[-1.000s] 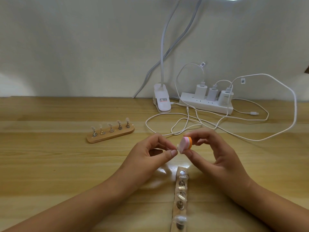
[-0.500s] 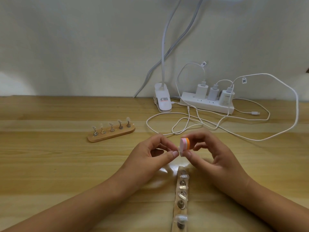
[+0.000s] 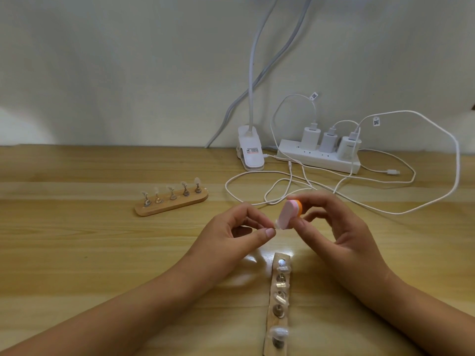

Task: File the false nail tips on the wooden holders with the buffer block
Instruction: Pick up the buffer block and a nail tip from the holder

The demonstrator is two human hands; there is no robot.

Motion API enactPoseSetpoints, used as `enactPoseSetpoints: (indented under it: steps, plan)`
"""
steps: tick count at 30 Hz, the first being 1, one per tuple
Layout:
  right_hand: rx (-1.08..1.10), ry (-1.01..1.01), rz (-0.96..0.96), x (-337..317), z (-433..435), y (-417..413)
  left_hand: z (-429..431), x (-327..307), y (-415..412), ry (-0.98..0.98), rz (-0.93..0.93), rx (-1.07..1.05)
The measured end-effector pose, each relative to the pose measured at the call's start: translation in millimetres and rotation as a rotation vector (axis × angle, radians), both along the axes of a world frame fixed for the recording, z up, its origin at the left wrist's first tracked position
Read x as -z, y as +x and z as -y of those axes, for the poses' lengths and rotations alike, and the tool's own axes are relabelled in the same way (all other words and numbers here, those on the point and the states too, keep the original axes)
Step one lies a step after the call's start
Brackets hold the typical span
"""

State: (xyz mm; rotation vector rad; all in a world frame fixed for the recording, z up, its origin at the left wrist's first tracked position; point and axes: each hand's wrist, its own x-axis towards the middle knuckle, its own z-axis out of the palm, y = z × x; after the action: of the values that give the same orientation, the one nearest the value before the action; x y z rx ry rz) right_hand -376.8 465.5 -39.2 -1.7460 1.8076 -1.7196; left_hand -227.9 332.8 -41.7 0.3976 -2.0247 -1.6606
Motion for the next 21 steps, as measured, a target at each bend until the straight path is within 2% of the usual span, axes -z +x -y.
enactPoseSetpoints:
  steps: [14,21]
  plan:
    - [-0.018,0.022,-0.062,-1.5,-0.2,0.9,-1.0,-1.6,0.4,-0.017,0.022,0.013]
    - [-0.057,0.062,-0.011,-0.6,0.6,1.4,-0.2,-0.2,0.3,-0.016,0.020,0.010]
